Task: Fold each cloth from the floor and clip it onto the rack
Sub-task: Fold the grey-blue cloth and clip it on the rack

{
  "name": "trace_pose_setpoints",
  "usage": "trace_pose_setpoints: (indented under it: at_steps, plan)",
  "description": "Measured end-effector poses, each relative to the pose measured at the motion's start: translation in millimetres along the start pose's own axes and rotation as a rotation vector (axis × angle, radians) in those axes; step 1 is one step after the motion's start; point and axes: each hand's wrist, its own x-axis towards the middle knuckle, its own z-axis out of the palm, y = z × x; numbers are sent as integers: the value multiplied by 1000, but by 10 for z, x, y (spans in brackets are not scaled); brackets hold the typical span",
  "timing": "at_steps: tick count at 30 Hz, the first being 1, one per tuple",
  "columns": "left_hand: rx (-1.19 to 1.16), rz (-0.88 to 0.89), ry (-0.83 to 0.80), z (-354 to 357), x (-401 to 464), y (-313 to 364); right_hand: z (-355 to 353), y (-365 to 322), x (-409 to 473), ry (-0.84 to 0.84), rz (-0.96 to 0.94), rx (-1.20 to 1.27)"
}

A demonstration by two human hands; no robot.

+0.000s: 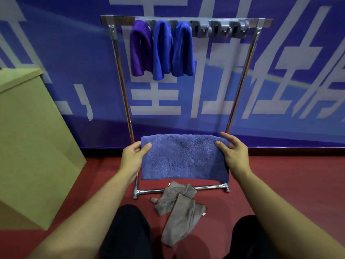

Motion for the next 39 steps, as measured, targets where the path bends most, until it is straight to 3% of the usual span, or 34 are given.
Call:
trace_pose_setpoints:
  at_steps: [17, 26, 33, 39]
  plan:
    - [-74, -31, 17, 98, 14, 22, -76, -30, -5, 81, -33, 53]
    - [-137, -186, -56, 90, -17, -29, -53, 115, -22, -85, 29, -48]
    - [-126, -190, -87, 5, 12, -151, -36, 295, -16, -41, 206, 1]
    - [-137, -174, -66, -55, -1, -271, -55, 383, -32, -137, 576, 445]
